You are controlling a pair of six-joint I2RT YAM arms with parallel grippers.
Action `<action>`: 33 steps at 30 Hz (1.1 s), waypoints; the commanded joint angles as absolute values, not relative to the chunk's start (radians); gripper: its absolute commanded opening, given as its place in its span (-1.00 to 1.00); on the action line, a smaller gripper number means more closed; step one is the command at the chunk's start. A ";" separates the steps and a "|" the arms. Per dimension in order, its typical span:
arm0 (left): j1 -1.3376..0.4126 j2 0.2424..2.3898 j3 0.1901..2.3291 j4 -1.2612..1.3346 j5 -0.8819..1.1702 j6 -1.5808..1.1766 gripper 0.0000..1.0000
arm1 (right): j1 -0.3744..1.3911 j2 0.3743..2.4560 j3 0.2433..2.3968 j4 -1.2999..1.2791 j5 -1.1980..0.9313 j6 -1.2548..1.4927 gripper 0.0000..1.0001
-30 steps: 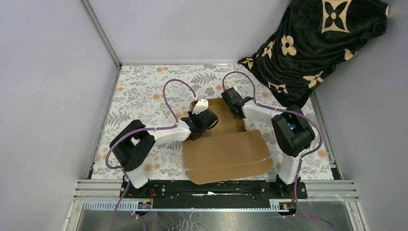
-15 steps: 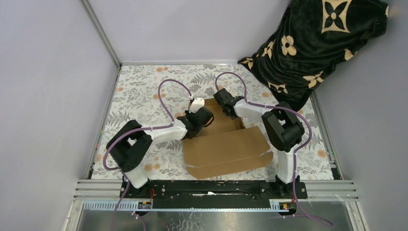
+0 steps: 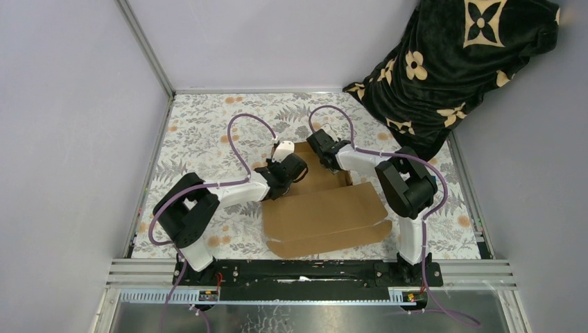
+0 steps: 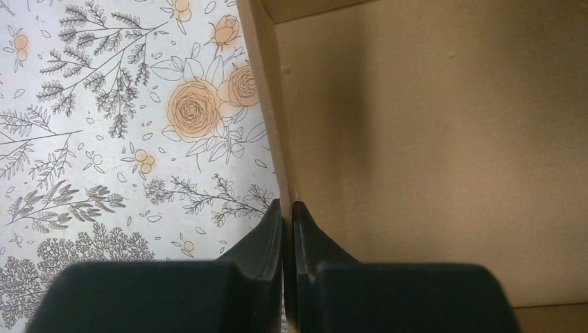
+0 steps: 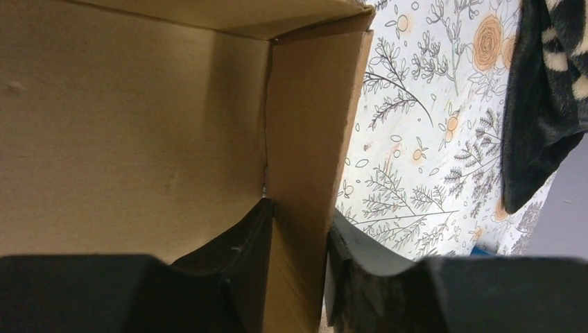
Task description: Fold the paper box
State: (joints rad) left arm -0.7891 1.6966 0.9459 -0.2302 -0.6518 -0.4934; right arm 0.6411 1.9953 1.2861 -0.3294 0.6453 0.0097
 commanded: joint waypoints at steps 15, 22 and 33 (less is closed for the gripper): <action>-0.779 1.665 0.914 -0.284 -0.701 -0.422 -1.00 | 0.598 1.833 1.218 -0.254 0.527 0.029 0.13; -0.779 1.667 0.911 -0.283 -0.699 -0.428 -1.00 | 0.581 1.770 1.191 -0.201 0.458 0.048 0.17; -0.778 1.693 0.921 -0.284 -0.704 -0.433 -1.00 | 0.581 1.788 1.202 -0.263 0.445 0.049 0.07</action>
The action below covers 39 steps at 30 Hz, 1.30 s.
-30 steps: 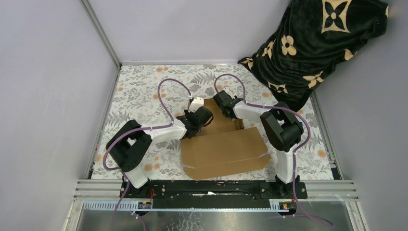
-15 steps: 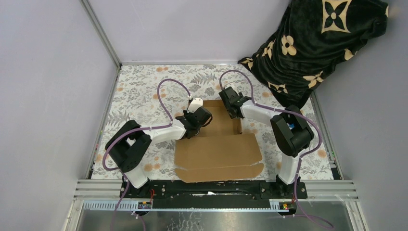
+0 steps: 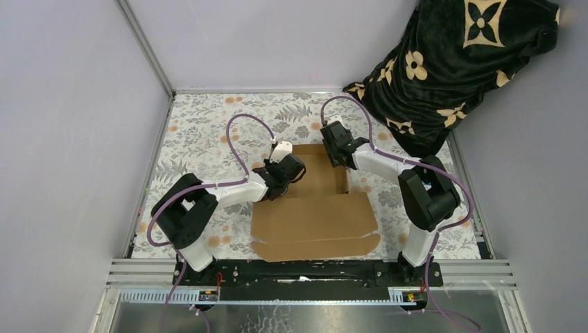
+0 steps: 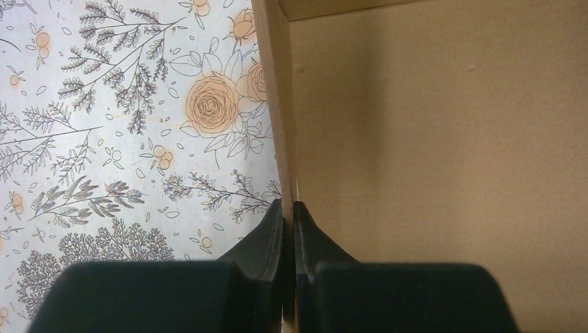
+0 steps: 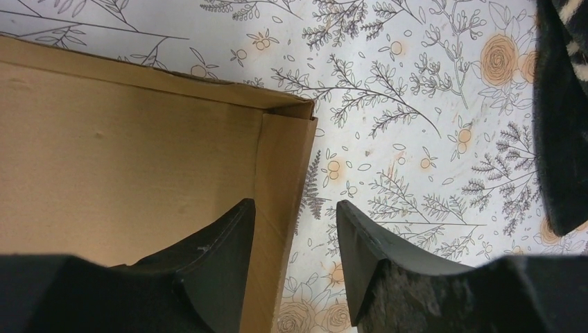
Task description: Fold the paper box
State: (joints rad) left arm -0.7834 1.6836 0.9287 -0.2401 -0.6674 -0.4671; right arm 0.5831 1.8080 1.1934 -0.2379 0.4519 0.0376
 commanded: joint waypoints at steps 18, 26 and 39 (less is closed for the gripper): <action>-0.778 1.694 0.920 -0.284 -0.707 -0.435 -1.00 | 0.589 1.872 1.164 -0.277 0.492 0.057 -0.20; -0.778 1.689 0.917 -0.283 -0.717 -0.443 -1.00 | 0.612 1.883 1.129 -0.299 0.532 0.057 -0.30; -0.773 1.689 0.921 -0.284 -0.724 -0.434 -1.00 | 0.628 1.913 1.146 -0.346 0.772 0.005 -0.80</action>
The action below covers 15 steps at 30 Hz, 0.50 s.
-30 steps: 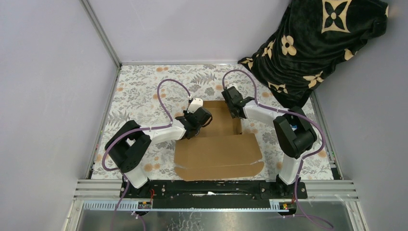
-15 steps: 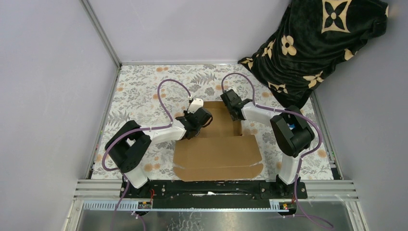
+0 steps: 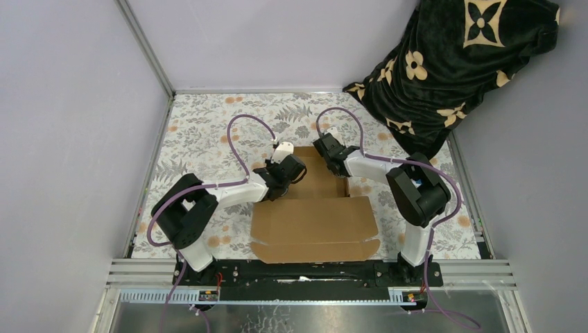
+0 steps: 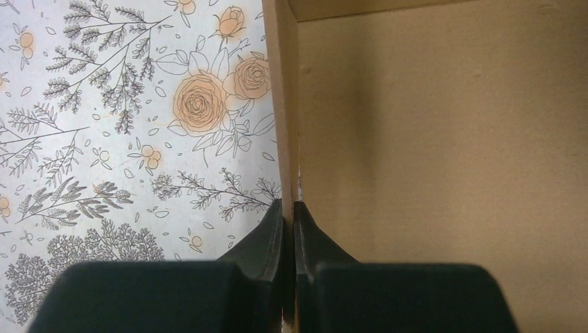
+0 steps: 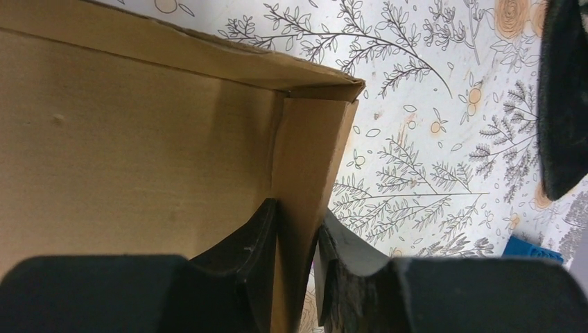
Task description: Fold the paper box
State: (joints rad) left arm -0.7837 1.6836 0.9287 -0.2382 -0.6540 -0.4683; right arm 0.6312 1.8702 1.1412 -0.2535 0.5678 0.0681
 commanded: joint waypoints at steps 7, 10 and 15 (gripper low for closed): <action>-0.767 1.687 0.920 -0.282 -0.726 -0.430 -1.00 | 0.630 1.927 1.157 -0.321 0.859 -0.060 -0.93; -0.764 1.686 0.920 -0.284 -0.727 -0.426 -1.00 | 0.632 1.933 1.162 -0.301 0.907 -0.084 -1.00; -0.757 1.686 0.920 -0.284 -0.727 -0.423 -1.00 | 0.632 1.940 1.157 -0.262 0.949 -0.113 -1.00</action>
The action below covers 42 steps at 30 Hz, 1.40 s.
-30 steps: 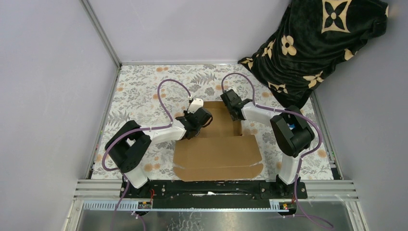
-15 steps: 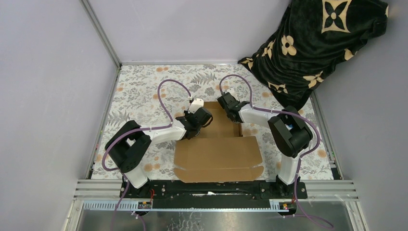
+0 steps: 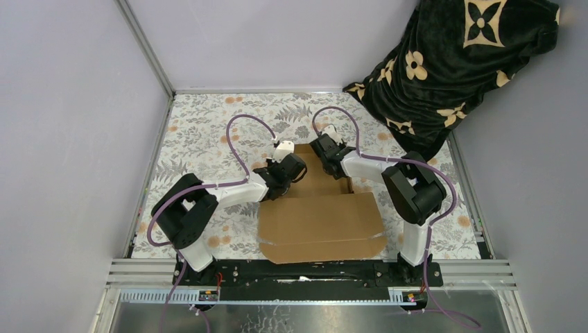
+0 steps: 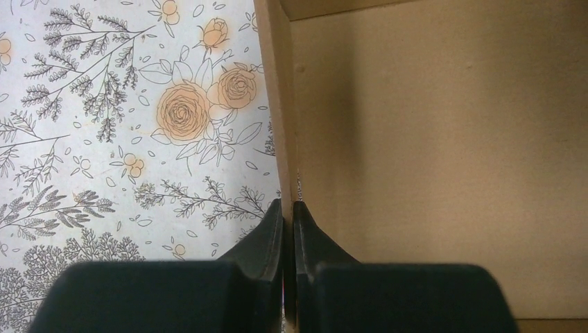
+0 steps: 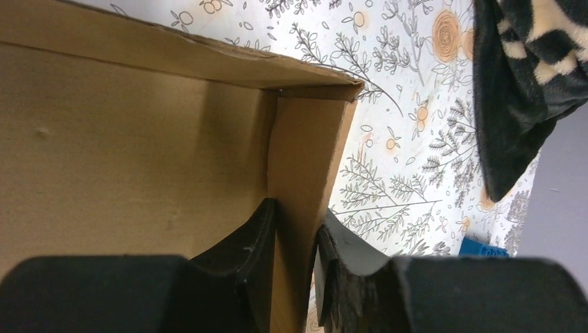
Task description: Fold the paper box
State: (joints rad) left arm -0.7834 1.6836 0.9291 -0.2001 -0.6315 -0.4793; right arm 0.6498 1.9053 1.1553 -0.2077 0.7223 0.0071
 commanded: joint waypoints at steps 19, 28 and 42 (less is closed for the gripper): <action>-0.742 1.691 0.913 -0.275 -0.715 -0.430 -1.00 | 0.623 2.000 1.134 -0.203 0.890 -0.063 -0.93; -0.742 1.692 0.911 -0.276 -0.709 -0.435 -1.00 | 0.615 1.929 1.084 -0.198 0.720 -0.006 -0.63; -0.742 1.685 0.905 -0.275 -0.702 -0.443 -1.00 | 0.612 1.756 1.054 -0.269 0.436 0.107 -0.12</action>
State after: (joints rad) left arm -0.7570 1.6855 0.9257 -0.2203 -0.6262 -0.4721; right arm 0.6270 1.8236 1.0748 -0.1982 0.5320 0.0544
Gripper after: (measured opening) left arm 0.097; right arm 0.440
